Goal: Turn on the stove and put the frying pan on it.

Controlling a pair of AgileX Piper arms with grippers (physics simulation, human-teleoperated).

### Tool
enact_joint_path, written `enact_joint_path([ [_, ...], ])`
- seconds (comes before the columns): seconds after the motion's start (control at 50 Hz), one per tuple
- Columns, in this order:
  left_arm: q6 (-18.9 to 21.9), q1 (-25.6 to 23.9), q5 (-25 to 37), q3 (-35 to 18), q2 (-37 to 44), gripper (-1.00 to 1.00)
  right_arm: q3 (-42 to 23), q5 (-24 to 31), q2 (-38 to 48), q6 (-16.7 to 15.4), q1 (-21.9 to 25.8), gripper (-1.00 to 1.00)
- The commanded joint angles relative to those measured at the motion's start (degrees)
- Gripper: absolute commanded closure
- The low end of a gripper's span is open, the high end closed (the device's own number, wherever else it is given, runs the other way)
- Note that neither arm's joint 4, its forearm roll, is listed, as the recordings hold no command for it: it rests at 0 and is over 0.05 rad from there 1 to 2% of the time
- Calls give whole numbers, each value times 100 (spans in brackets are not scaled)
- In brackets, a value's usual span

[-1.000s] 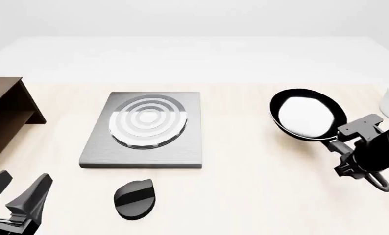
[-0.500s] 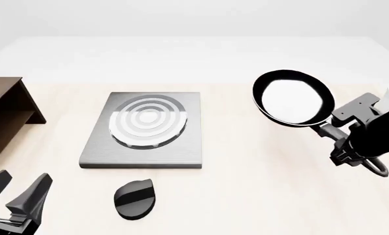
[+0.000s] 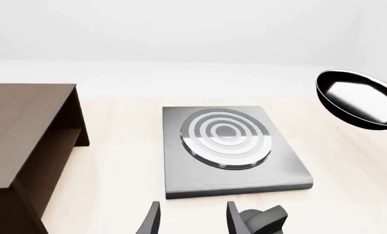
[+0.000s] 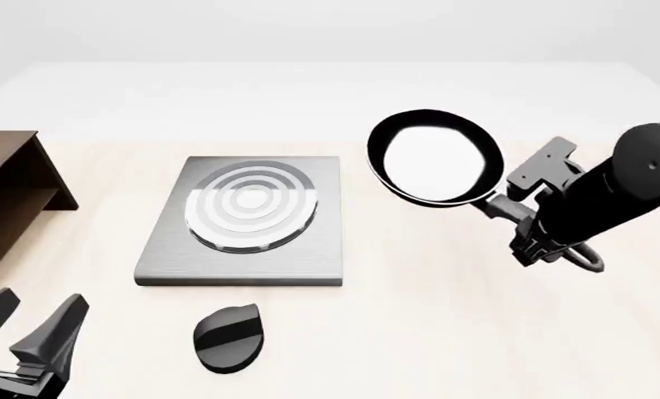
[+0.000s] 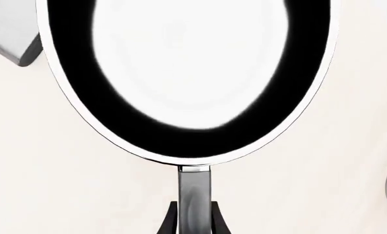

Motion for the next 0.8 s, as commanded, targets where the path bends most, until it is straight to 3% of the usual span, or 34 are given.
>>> enact_joint_path([
  [0.02, 13, -3, -2, 0, 0, -100, -508, 100, 254, 221, 585, 100],
  [0.32, 0, 7, -5, 0, 0, -100, -1368, 418, 950, 523, 1374, 100],
  [0.8, -9, 10, -7, 0, 0, -100, -2727, 1007, 1968, 734, 2194, 100],
])
